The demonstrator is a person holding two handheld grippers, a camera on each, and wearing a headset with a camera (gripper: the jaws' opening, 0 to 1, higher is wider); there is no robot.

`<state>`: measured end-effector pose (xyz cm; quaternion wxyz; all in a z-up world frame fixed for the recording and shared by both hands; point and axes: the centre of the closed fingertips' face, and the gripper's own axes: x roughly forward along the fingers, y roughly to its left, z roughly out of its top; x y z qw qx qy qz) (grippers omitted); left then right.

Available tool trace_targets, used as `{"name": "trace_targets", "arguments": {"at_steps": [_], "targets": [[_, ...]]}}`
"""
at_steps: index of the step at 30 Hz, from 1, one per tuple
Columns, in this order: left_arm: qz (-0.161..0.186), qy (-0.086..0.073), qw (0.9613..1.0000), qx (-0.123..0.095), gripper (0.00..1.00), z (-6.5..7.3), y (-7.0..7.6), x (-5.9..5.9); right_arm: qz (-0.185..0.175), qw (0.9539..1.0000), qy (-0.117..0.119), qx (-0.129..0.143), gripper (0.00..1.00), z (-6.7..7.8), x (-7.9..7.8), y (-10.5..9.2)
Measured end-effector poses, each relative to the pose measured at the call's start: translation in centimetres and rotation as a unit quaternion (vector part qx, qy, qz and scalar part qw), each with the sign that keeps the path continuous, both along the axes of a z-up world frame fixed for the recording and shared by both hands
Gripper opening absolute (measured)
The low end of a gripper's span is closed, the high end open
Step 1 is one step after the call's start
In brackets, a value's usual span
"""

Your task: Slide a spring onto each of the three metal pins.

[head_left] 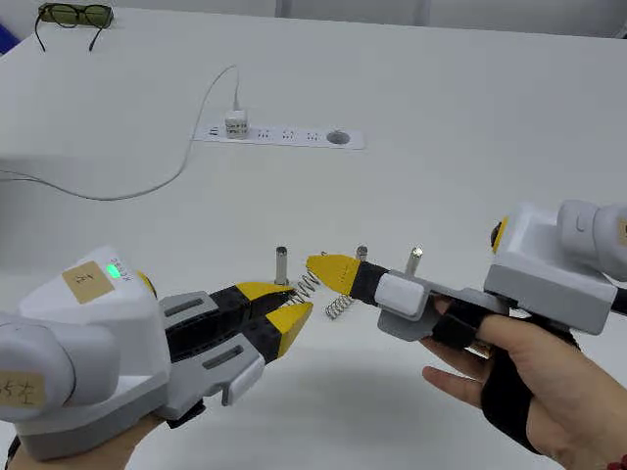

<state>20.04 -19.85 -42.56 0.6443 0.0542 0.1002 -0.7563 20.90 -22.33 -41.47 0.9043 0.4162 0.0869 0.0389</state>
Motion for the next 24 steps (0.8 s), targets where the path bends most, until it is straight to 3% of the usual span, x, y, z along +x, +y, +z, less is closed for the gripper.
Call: {"name": "trace_targets", "arguments": {"at_steps": [6, 13, 18, 24], "targets": [[-0.001, 0.002, 1.0, -0.001, 0.1, 0.2, 0.1, -0.1, 0.01, 0.9996, -0.007, 0.024, 0.12, 0.3, 0.0, 0.4], [-0.004, -0.009, 0.9999, 0.006, 0.11, 0.1, 0.1, -0.1, 0.019, 0.9996, -0.013, 0.014, 0.11, 0.5, 0.0, 0.7], [-0.004, -0.018, 0.9997, 0.018, 0.11, -0.2, 0.0, -0.1, 0.024, 0.9991, -0.011, -0.032, 0.11, 0.5, 0.0, 0.7], [-0.001, -0.035, 0.9987, 0.037, 0.16, -1.2, 0.1, 0.4, 0.033, 0.9943, -0.003, -0.101, 0.11, 0.4, 0.1, 0.2]]}}
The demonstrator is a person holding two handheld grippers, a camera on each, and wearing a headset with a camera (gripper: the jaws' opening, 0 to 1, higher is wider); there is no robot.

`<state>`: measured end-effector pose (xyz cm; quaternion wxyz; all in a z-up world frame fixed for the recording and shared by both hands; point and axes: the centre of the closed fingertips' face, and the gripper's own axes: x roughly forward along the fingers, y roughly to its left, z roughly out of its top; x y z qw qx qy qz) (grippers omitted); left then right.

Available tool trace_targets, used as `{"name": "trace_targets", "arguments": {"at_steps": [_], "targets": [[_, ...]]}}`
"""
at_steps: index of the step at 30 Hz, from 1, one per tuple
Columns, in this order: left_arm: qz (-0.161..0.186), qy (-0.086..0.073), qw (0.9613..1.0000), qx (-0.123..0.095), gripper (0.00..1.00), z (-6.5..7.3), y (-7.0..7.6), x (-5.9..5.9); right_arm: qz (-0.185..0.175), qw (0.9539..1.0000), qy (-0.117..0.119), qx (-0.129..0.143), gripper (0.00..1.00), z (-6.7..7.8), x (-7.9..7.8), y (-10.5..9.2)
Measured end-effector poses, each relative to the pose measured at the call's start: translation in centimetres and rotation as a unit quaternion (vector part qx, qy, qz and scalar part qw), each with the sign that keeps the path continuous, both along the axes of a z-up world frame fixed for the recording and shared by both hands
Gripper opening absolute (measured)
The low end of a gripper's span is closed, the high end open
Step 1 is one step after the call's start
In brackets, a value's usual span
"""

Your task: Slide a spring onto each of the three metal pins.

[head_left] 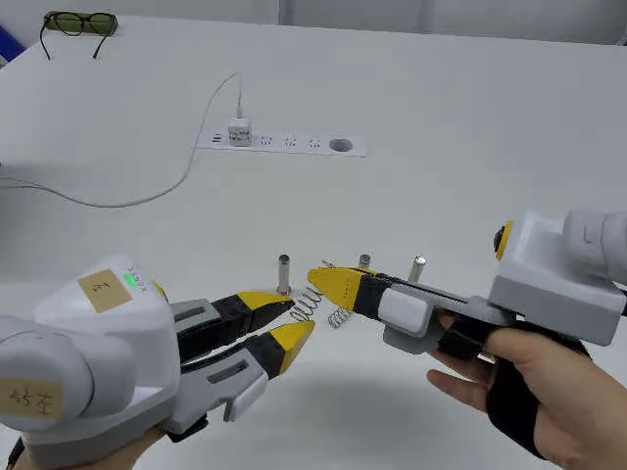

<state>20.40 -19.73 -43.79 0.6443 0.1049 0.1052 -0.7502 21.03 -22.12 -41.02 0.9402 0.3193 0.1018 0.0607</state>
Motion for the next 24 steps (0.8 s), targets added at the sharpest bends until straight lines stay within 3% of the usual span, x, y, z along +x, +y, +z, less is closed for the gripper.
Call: {"name": "trace_targets", "arguments": {"at_steps": [4, 5, 9, 15, 19, 21, 22, 24], "targets": [[0.004, -0.003, 0.9999, 0.012, 0.21, -0.7, 0.3, 0.3, 0.002, 0.9996, -0.005, -0.029, 0.11, 0.4, 0.3, -0.3], [0.006, -0.006, 0.9998, 0.016, 0.22, -1.0, 0.4, 0.4, 0.003, 0.9986, -0.006, -0.053, 0.11, 0.4, 0.4, -0.5], [0.01, -0.011, 0.9995, 0.027, 0.27, -1.6, 0.7, 0.5, 0.007, 0.9957, -0.009, -0.092, 0.11, 0.7, 0.9, -0.7], [0.013, -0.02, 0.9989, 0.039, 0.32, -2.2, 0.9, 0.6, 0.018, 0.9827, -0.003, -0.185, 0.11, 0.4, 1.6, -1.4], [0.015, -0.019, 0.9988, 0.042, 0.37, -2.5, 1.0, 0.7, 0.022, 0.9775, -0.004, -0.21, 0.11, 0.3, 2.2, -1.4], [0.018, -0.017, 0.9988, 0.042, 0.38, -2.5, 1.0, 0.7, 0.018, 0.9721, -0.013, -0.233, 0.11, 0.5, 2.7, -1.8], [0.02, -0.016, 0.9988, 0.042, 0.39, -2.5, 1.0, 0.7, 0.019, 0.9723, -0.012, -0.233, 0.11, 0.5, 2.8, -1.8], [0.022, -0.003, 0.999, 0.037, 0.42, -2.5, 0.9, 0.6, 0.018, 0.9695, -0.012, -0.244, 0.11, 0.4, 3.2, -2.0]]}}
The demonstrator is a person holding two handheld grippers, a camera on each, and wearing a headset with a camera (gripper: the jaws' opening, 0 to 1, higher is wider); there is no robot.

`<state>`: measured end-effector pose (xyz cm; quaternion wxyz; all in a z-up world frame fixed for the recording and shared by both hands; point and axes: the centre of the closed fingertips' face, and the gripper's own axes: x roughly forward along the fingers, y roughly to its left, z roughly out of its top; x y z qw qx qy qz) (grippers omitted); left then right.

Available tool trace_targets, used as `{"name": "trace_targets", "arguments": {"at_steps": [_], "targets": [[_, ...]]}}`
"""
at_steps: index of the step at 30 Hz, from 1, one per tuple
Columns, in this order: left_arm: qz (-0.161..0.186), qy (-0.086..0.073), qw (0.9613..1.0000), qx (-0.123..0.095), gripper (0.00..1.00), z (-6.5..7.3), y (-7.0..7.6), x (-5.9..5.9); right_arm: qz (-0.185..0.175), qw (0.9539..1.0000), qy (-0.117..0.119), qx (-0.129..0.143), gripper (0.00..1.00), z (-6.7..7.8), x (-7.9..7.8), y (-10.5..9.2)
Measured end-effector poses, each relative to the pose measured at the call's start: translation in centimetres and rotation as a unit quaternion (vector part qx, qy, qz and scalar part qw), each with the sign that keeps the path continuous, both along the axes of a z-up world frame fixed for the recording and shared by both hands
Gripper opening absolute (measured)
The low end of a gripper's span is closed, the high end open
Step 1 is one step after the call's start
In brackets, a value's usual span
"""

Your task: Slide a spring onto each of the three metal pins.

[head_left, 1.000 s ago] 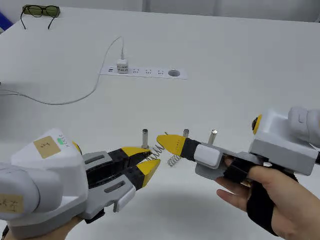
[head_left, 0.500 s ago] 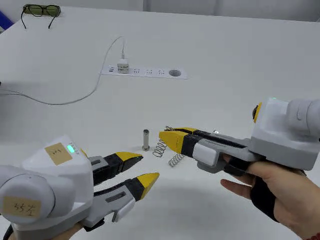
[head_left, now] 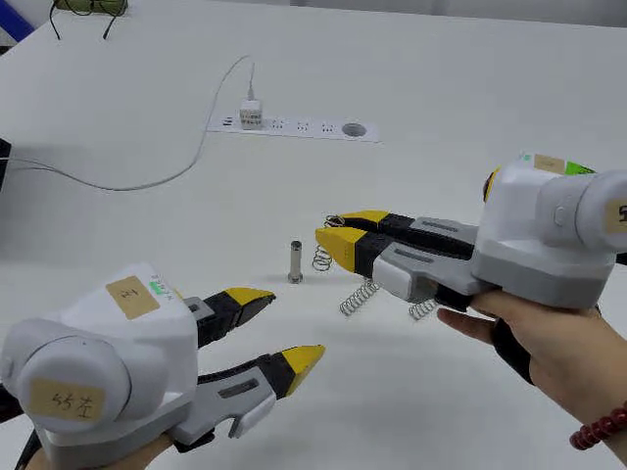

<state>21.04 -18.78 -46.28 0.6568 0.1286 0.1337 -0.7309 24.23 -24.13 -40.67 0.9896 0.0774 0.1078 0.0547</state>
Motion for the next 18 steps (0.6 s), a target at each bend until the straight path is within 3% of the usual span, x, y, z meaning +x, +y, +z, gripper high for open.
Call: {"name": "trace_targets", "arguments": {"at_steps": [3, 9, 18], "targets": [[0.006, 0.0, 1.0, 0.002, 0.46, -0.2, 0.1, 0.2, -0.008, 0.9998, -0.002, -0.019, 0.11, -0.3, 0.6, -0.5], [0.014, 0.003, 0.9999, 0.007, 0.51, -0.6, 0.3, 0.4, -0.021, 0.9994, -0.004, -0.026, 0.11, -0.9, 1.7, -1.3], [0.021, 0.007, 0.9997, 0.007, 0.6, -0.8, 0.5, 0.5, -0.058, 0.9983, 0.005, -0.001, 0.11, -2.2, 2.9, -3.0]]}}
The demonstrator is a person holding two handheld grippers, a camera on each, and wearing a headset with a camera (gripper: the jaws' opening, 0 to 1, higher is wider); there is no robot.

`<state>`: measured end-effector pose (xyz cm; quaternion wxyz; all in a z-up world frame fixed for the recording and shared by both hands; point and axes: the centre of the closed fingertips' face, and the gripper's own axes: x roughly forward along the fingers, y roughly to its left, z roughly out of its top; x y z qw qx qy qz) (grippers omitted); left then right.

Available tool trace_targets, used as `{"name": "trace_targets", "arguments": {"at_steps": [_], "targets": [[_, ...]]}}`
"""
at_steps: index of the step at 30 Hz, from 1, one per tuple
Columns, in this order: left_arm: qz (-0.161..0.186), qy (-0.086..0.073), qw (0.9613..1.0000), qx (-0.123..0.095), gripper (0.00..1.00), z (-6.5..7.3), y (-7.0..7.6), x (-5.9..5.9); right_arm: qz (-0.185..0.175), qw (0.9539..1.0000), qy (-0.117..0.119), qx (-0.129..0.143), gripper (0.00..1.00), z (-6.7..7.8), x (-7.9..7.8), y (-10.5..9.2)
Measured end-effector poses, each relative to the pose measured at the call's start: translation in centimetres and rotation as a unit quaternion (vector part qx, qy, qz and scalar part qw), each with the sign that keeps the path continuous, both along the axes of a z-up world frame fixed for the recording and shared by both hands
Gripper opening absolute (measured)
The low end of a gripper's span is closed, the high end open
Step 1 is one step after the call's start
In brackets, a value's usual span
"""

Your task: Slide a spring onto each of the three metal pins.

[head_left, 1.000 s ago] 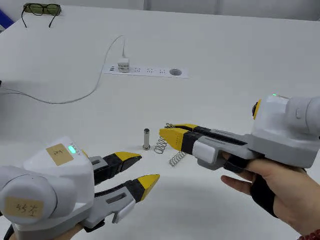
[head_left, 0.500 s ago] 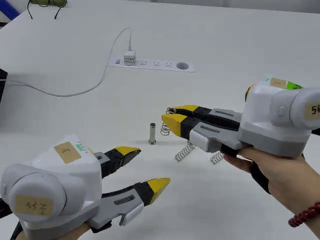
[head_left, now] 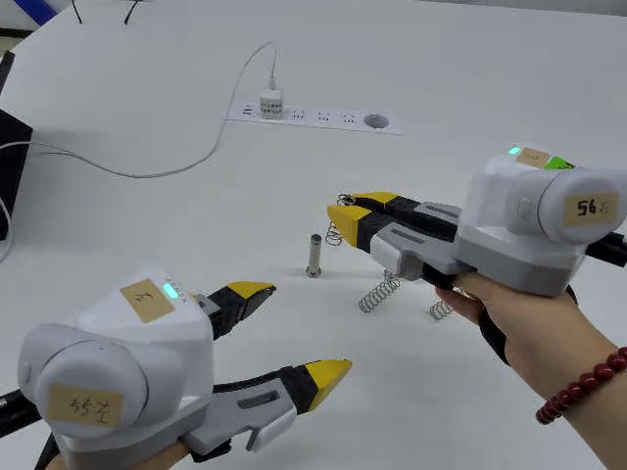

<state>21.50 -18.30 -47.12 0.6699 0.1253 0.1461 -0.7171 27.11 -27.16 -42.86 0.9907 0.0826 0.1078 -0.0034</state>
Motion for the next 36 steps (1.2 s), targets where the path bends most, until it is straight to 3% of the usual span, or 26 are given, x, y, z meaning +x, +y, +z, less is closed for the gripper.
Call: {"name": "trace_targets", "arguments": {"at_steps": [11, 24, 36], "targets": [[0.001, 0.0, 0.9999, 0.01, 0.73, -0.6, 0.1, -0.2, -0.006, 0.9999, 0.006, 0.006, 0.11, -1.3, 1.4, -0.2], [0.005, 0.005, 0.9998, 0.017, 0.78, -1.0, 0.1, -0.1, -0.01, 0.9999, 0.01, -0.001, 0.11, -1.9, 2.1, -0.3], [0.006, 0.008, 0.9998, 0.017, 0.78, -1.1, 0.1, -0.1, 0.0, 0.9982, 0.032, -0.051, 0.11, -2.5, 2.3, 0.4]]}}
